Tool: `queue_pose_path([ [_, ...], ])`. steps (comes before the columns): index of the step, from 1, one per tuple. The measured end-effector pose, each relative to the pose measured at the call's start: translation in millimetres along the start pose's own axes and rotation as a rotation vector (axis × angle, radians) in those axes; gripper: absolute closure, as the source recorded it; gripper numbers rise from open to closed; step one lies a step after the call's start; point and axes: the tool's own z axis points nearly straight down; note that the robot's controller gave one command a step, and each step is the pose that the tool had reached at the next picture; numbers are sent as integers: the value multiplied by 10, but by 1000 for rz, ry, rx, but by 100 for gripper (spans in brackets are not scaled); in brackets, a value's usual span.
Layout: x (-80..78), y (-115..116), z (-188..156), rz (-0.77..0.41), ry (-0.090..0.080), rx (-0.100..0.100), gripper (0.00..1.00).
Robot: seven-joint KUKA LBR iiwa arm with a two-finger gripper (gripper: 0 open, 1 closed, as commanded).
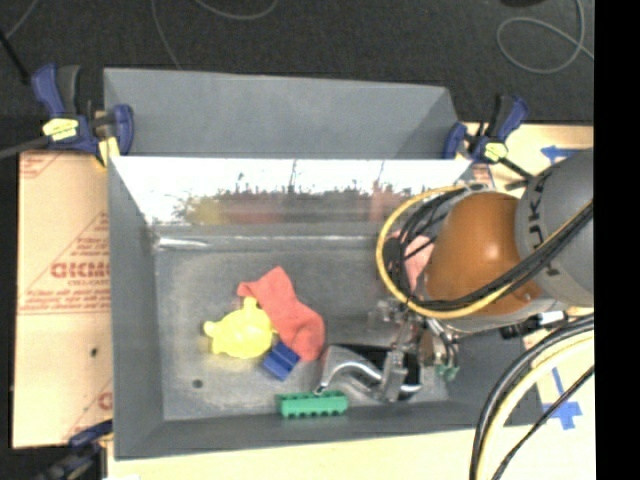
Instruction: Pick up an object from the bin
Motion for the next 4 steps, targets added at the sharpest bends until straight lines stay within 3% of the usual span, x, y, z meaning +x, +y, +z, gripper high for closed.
queue_pose_path([
  [1, 36, 16, 234, 109, 4, 2, 0],
  [2, 28, -56, 475, 93, 10, -3, 100],
  [4, 32, -55, 449, 91, 8, -3, 100],
])
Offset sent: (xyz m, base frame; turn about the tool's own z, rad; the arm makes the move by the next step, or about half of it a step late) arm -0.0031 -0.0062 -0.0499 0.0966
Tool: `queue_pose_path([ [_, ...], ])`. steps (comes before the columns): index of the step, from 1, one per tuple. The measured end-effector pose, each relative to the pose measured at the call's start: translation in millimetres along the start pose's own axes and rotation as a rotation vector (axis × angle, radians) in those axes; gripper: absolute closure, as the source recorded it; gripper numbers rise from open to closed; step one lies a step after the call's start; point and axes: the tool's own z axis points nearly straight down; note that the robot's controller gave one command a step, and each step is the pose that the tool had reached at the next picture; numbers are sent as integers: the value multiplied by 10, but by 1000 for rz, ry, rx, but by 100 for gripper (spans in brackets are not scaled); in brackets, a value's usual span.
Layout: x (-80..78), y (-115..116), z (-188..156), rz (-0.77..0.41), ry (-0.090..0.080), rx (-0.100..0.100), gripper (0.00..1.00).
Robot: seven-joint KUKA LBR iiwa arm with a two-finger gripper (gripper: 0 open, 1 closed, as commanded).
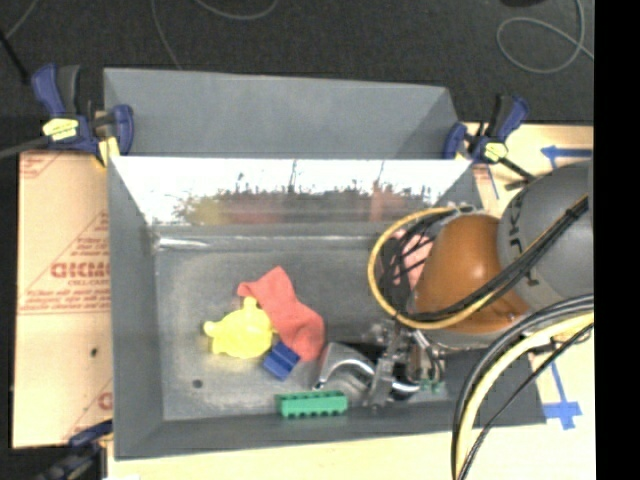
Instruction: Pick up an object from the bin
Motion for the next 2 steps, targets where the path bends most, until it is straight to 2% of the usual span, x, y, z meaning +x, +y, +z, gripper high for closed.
queue_pose_path([
  [2, -2, -2, -126, -2, -1, 0, 100],
])
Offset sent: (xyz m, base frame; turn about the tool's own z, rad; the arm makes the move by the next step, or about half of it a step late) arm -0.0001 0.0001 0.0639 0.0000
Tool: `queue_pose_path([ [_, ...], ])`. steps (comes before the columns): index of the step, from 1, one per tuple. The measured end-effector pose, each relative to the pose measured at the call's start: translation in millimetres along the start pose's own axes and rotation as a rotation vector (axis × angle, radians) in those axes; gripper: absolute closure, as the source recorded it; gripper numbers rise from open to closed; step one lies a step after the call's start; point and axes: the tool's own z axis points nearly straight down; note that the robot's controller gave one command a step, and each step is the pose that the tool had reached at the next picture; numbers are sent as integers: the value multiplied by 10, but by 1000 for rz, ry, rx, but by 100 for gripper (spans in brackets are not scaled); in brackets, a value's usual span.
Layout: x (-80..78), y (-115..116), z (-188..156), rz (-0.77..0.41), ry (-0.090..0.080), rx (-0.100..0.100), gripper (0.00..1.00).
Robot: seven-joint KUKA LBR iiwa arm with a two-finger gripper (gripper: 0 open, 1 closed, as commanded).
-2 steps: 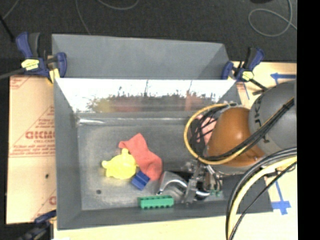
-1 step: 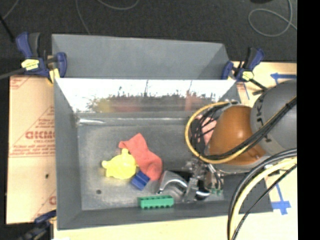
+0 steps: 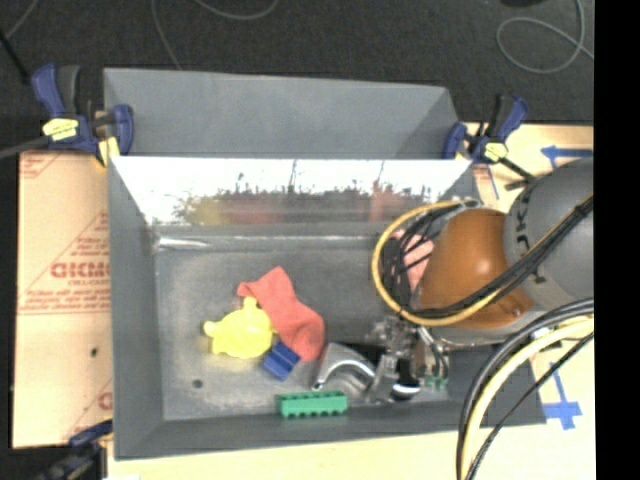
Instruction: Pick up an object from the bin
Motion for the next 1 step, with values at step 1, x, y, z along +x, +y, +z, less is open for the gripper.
queue_pose_path([
  [1, 22, -9, -158, 1, 8, 2, 100],
])
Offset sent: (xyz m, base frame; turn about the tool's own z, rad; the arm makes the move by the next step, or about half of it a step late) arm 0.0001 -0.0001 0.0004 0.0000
